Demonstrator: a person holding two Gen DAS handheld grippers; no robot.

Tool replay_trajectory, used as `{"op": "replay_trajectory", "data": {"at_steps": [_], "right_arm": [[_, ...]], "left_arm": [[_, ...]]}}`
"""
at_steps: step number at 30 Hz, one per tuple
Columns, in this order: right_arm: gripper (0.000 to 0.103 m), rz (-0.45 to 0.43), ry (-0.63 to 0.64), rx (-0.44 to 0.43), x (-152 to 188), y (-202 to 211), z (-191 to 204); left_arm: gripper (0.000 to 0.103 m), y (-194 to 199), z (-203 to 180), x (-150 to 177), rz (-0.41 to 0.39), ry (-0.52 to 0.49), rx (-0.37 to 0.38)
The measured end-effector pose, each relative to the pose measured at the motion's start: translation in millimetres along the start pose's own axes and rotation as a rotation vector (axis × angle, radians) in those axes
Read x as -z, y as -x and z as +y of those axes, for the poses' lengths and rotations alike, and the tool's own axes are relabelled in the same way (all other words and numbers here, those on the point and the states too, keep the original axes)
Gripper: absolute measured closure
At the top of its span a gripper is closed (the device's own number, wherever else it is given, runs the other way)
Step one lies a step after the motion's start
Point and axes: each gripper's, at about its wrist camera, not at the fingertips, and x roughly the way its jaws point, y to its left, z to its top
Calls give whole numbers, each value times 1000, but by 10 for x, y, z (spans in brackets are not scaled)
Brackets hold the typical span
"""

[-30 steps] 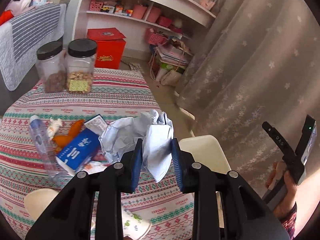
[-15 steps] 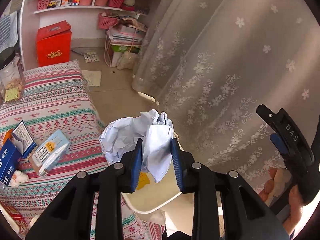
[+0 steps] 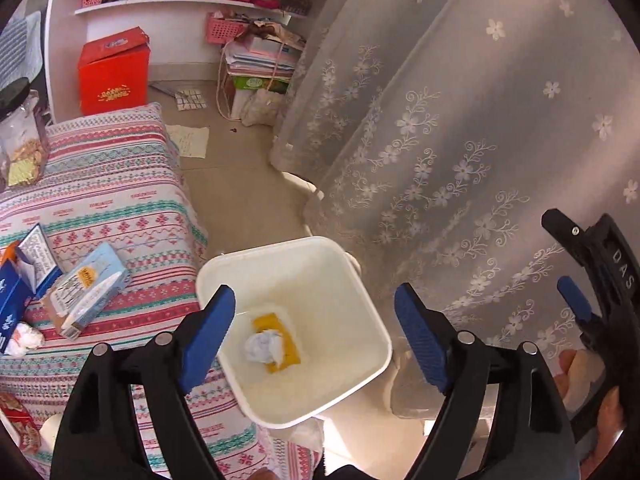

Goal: Collect trash
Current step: 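Carry the crumpled paper over the white bin and open the left gripper, then grasp the red noodle cup with the left gripper while the right grasps the paper cup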

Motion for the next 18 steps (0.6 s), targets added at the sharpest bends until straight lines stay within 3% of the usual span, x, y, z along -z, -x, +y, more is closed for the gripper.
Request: {"op": "replay_trajectory", "data": {"at_steps": [9,18], "right_arm": [[7,89,164,-112,273,26,607],[7,196,287,-243,591,58,1220]], "left_arm": [[18,464,597,380,23,-47,-300],[14,1357,1589,640,56,-5,-554]]}}
